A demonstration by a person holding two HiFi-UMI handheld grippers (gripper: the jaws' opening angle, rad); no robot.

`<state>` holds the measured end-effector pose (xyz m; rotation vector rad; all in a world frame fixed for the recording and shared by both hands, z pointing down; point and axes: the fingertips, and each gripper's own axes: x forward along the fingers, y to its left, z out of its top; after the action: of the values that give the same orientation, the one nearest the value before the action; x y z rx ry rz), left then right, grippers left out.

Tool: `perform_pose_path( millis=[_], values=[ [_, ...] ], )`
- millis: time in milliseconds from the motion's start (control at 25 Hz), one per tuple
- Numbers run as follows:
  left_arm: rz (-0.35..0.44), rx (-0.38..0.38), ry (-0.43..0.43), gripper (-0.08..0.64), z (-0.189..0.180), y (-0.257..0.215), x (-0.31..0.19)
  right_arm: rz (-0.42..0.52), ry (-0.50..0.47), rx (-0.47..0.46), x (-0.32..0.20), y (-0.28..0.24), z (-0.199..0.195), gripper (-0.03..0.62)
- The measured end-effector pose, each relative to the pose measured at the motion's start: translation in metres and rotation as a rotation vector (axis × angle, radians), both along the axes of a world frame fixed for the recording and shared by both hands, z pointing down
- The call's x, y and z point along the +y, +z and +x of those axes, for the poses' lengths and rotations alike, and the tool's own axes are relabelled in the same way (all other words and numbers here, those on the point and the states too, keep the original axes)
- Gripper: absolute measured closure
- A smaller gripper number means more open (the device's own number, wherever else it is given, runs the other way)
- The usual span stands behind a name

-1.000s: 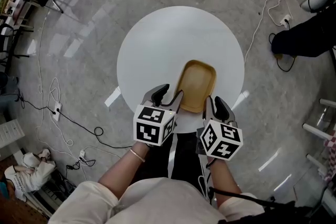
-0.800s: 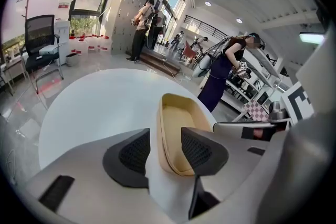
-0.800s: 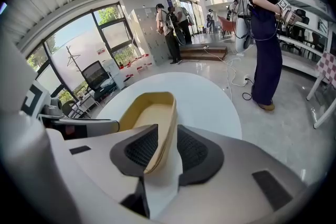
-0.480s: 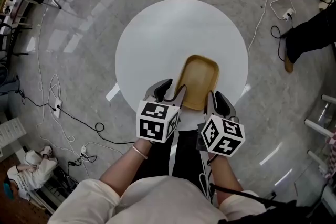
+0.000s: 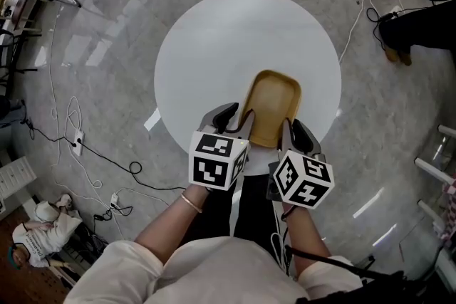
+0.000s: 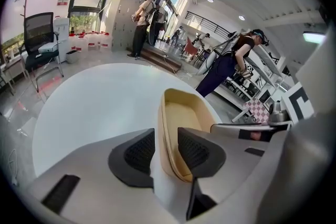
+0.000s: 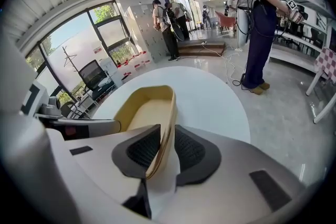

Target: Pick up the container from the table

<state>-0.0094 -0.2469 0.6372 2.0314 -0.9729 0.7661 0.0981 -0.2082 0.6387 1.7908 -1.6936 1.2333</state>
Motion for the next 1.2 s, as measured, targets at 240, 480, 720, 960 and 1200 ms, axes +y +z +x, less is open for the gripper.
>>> perform_pose_path(
  millis=[240, 480, 720, 960, 1200],
  values=[
    [-0.006, -0.02, 0.002, 0.423, 0.0006, 0.005, 0.0015, -0.008, 0.022, -0.006, 0.0017, 0.0026, -0.0026, 0.511],
    [-0.01, -0.026, -0.002, 0.439, 0.0012, 0.0101, -0.0006, -0.014, 0.035, -0.009, 0.0003, 0.0063, -0.0026, 0.522],
    [-0.006, -0.035, -0.003, 0.488, 0.0003, 0.0085, 0.0001, -0.014, 0.043, -0.006, -0.0001, 0.0049, -0.0038, 0.528],
    [0.001, -0.036, -0.007, 0.517, 0.0029, 0.0074, 0.0006, -0.015, 0.051, -0.001, -0.0007, 0.005, -0.0033, 0.534],
    [0.006, -0.029, -0.003, 0.517, 0.0034, 0.0061, 0.0034, -0.014, 0.064, -0.004, 0.0028, 0.0044, -0.003, 0.535]
  ],
)
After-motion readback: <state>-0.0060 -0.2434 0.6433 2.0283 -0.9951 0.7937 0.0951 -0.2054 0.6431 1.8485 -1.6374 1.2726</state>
